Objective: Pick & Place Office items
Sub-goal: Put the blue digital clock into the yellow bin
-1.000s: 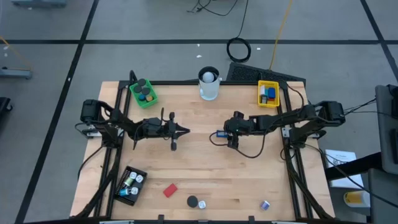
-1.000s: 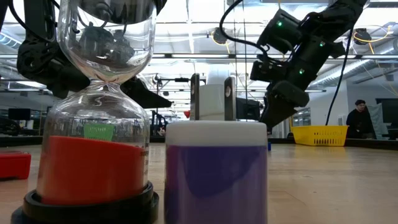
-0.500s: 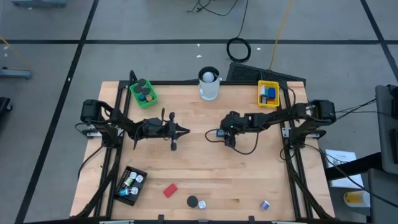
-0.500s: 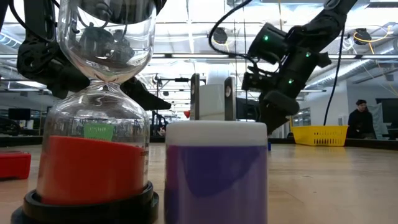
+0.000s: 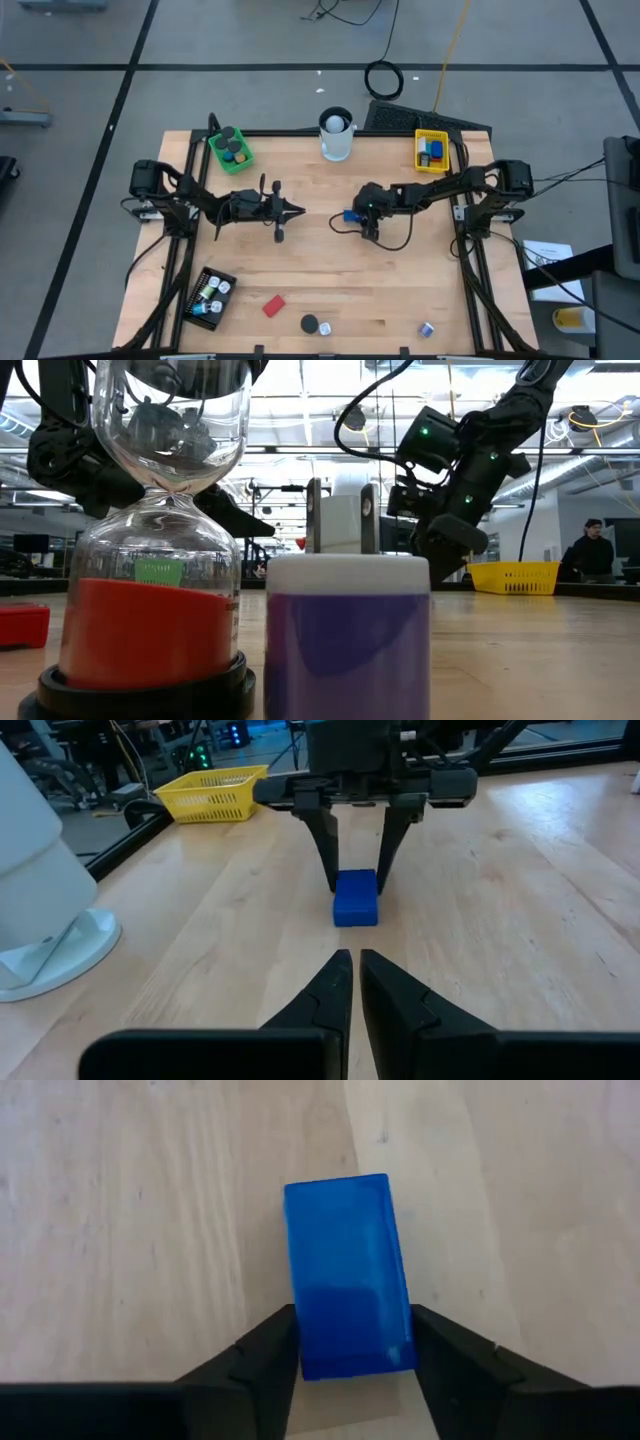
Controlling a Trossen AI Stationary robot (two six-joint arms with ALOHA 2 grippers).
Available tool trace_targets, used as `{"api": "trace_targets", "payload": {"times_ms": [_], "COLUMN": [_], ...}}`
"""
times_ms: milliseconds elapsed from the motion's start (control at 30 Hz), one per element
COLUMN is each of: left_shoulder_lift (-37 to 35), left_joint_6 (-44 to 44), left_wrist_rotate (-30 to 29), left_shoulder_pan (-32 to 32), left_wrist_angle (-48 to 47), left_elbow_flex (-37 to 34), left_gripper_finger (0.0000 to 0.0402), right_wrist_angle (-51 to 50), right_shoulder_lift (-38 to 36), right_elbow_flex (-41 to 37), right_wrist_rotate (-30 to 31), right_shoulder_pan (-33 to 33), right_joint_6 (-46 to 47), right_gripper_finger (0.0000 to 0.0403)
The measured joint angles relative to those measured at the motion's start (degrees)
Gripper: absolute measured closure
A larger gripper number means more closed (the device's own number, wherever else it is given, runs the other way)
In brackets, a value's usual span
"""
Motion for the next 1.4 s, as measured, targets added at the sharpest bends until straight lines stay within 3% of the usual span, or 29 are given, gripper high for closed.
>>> {"api": "trace_targets", "payload": {"times_ms": [133,333,433,667,767,900,1100,1400], "left_shoulder_lift": [0.0,0.0,0.0,0.0,0.0,0.0,0.0,0.0], "left_joint_6": [0.0,-0.1,-0.1,-0.3,-0.3,-0.4,-0.5,-0.4], "left_wrist_rotate": [0.0,0.0,0.0,0.0,0.0,0.0,0.0,0.0], "left_shoulder_pan": [0.0,0.0,0.0,0.0,0.0,0.0,0.0,0.0], "left_wrist_angle": [0.0,-0.1,-0.1,-0.2,-0.4,-0.5,-0.5,-0.5], "left_elbow_flex": [0.0,0.0,0.0,0.0,0.0,0.2,0.2,0.2], "left_gripper_finger": [0.0369,0.0369,0.0369,0.0369,0.0369,0.0369,0.0369,0.0369], "right_wrist_angle": [1.1,0.5,-2.9,-17.4,-26.4,-34.8,-35.0,-31.5], "right_shoulder_lift": [-0.2,-0.5,-4.0,-19.8,-27.3,-32.9,-31.4,-24.0], "right_elbow_flex": [-0.1,-0.1,-0.2,-0.2,-0.1,-0.1,-2.1,-3.3], "right_wrist_rotate": [1.3,1.3,2.3,16.3,24.5,28.0,25.8,25.2], "right_shoulder_pan": [0.0,0.0,0.0,-3.9,-9.6,-20.7,-33.1,-39.0], "right_joint_6": [-2.0,-2.2,-0.9,10.1,19.2,26.4,31.5,33.8], "right_gripper_finger": [0.0252,0.0251,0.024,0.0248,0.0246,0.0237,0.0243,0.0235]}}
